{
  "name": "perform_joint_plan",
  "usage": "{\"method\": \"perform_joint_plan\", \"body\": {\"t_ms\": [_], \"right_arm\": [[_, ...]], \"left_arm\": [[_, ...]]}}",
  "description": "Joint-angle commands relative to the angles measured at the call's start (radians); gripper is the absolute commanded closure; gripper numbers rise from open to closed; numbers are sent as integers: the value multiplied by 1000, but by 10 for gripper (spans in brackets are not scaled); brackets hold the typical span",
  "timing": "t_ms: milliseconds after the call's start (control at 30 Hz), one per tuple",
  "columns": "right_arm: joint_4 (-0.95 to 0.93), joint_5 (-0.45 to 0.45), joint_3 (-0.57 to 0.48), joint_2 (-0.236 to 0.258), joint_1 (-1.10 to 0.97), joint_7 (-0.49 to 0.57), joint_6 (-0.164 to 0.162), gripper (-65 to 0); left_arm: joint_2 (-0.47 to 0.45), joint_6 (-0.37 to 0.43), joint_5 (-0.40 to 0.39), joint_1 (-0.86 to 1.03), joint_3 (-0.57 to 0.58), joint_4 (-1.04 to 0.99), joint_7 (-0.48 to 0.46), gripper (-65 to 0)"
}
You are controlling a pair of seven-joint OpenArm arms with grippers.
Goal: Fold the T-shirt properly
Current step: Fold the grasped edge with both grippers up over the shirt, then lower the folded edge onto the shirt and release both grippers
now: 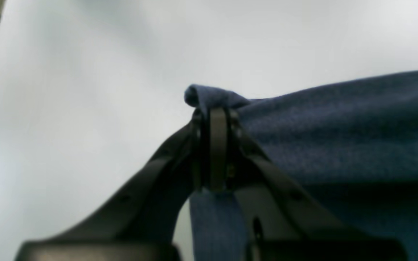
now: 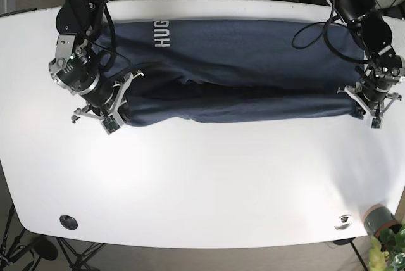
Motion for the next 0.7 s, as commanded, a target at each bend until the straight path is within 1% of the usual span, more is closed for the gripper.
{"method": "perform_joint_plan", "body": {"t_ms": [0,200,333,367,433,667], "right_arm": [[44,10,7,5,-14,22,1,0],[65,14,27,0,-107,22,1,0],[67,66,65,-11,-166,22,1,0],[67,87,75,-11,-181,22,0,0],[65,103,79,-11,-204,22,-6,0],[27,104,82,-14,-229,23,-8,0]], "left_arm": [[-17,-20,-17,1,-3,22,-25,0],[-17,-30,-17,70,-32,40,-24,0],[-17,-31,-17,113,-47,86,7,0],[-17,-31,-17,122,-47,94,16,0],[-17,-31,-19,124,-50,91,22,0],[-24,-32,-9,125,-50,43,22,0]]}}
